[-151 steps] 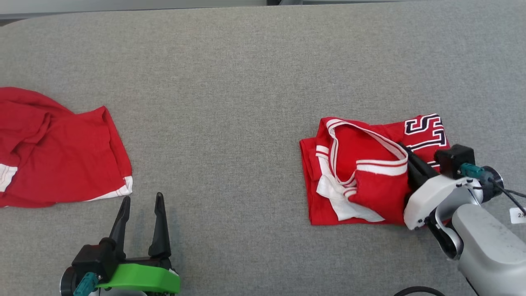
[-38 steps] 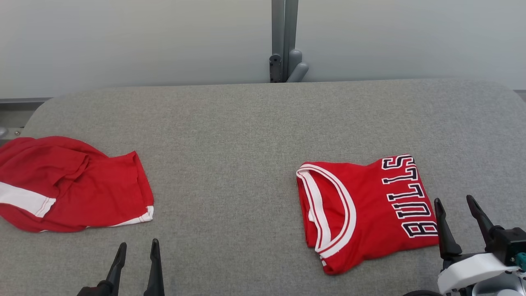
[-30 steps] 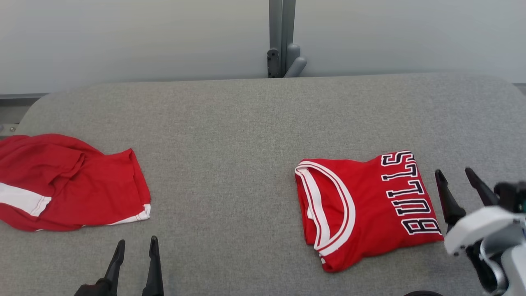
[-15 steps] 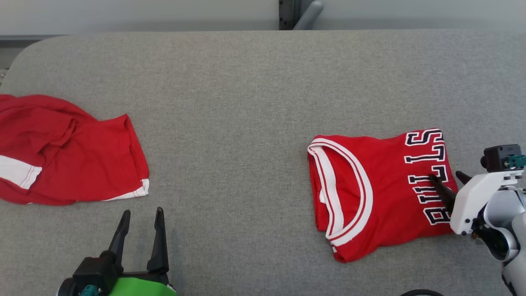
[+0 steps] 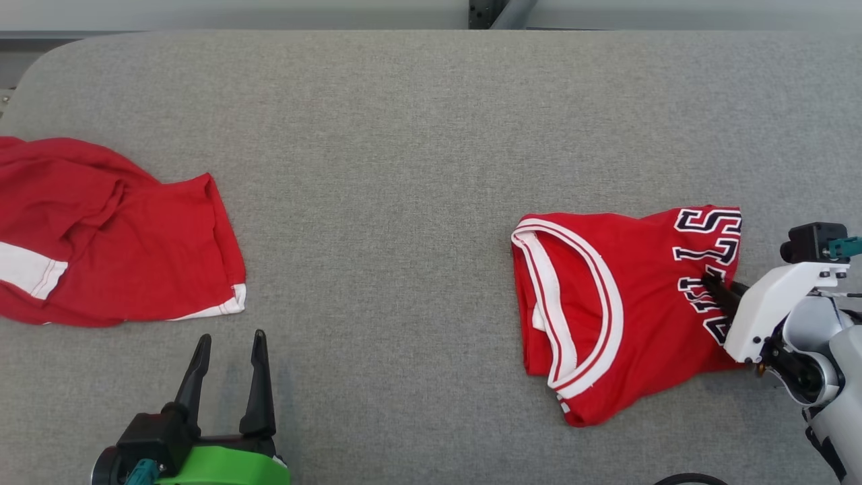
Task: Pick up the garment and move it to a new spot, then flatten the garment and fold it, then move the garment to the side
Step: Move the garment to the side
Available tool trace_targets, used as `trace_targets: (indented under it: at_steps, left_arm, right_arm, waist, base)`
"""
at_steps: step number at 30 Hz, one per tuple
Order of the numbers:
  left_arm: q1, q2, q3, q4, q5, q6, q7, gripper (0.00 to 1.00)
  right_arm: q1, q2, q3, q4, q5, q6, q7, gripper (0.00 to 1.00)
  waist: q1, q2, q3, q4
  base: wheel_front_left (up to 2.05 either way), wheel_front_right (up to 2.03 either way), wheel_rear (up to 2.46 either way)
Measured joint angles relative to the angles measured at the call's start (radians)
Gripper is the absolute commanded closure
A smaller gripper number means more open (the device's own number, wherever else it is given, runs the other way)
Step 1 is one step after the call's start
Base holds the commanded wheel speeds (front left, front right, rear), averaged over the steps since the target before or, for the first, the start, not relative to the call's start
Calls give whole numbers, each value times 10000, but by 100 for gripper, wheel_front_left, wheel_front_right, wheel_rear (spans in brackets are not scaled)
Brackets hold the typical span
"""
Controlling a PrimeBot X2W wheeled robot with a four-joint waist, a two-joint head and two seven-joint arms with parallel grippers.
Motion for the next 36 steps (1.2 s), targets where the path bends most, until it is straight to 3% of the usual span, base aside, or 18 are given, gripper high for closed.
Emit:
trace_targets:
  at_steps: [5,13,21,28,36]
  left_arm:
    - [-216,0,12,-67,23,-10,2,0]
    - [-581,0,86,-184,173,-165,2,0]
    - [-1024,0,226,-554,679,-353,2,0]
    - [-1504,61,-84,-583,1093,-514,0,0]
    - [-1615,332,-213,-788,1200,-541,0,0]
  right_arm:
    - [-197,-226,550,-416,961,2,-48,100]
    - [-1581,-838,867,-416,1026,6,-663,100]
    - [-3123,-709,1239,571,573,10,-1547,100]
    - [-3374,-895,991,1662,416,10,-2546,100]
    - [-4396,-1214,322,3081,-56,10,-3664,100]
  waist:
    - [0,0,93,-373]
    - [0,0,497,-927]
    - [1,0,1103,-1964]
    - [0,0,1600,-2909]
    - [1,0,2309,-3318]
  base:
    - [0,0,0]
    - [0,0,0]
    - [0,0,0]
    - [0,0,0]
    - [0,0,0]
